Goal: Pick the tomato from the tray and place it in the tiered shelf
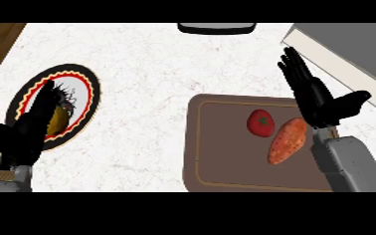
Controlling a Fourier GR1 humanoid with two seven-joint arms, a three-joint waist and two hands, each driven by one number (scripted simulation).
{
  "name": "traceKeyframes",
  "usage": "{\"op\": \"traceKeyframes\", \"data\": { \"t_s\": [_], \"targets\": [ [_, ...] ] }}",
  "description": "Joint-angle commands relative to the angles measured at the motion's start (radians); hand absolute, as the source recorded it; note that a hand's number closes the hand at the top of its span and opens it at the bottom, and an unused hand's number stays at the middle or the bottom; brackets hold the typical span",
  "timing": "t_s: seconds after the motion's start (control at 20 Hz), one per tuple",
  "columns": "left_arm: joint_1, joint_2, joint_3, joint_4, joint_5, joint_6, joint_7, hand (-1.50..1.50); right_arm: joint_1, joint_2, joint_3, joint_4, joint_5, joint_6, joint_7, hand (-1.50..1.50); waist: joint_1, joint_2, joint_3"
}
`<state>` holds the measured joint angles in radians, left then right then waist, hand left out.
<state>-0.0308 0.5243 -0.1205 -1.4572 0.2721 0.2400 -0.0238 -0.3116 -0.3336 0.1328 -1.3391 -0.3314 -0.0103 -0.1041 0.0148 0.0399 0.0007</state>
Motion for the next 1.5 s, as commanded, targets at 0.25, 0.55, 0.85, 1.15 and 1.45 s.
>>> {"op": "traceKeyframes", "data": {
  "t_s": [0.25, 0.55, 0.85, 1.15, 1.45],
  "targets": [
    [-0.086, -0.073, -0.097, -0.019, -0.082, 0.000, -0.039, 0.00, 0.074, -0.024, -0.171, -0.041, 0.089, -0.403, 0.146, -1.50, -0.086, -0.050, -0.005],
    [-0.059, -0.104, -0.109, -0.023, -0.053, -0.006, -0.028, 0.00, 0.226, -0.034, -0.259, 0.113, 0.262, -0.726, 0.078, 1.50, -0.108, -0.035, -0.009],
    [-0.115, -0.165, -0.165, 0.008, -0.105, 0.008, -0.011, 0.00, 0.375, 0.217, -0.312, -0.154, 0.238, -0.952, -0.169, -1.50, -0.055, -0.044, -0.001],
    [-0.112, -0.190, -0.194, -0.018, -0.138, 0.005, 0.012, 0.00, 0.545, 0.127, -0.058, -0.344, 0.359, -0.814, 0.064, -1.50, -0.024, -0.043, -0.004],
    [-0.150, -0.199, -0.183, -0.018, -0.137, -0.009, 0.051, 0.00, 0.575, -0.032, 0.068, -0.556, 0.592, -0.812, 0.467, -1.50, -0.015, -0.041, -0.005]
  ]
}}
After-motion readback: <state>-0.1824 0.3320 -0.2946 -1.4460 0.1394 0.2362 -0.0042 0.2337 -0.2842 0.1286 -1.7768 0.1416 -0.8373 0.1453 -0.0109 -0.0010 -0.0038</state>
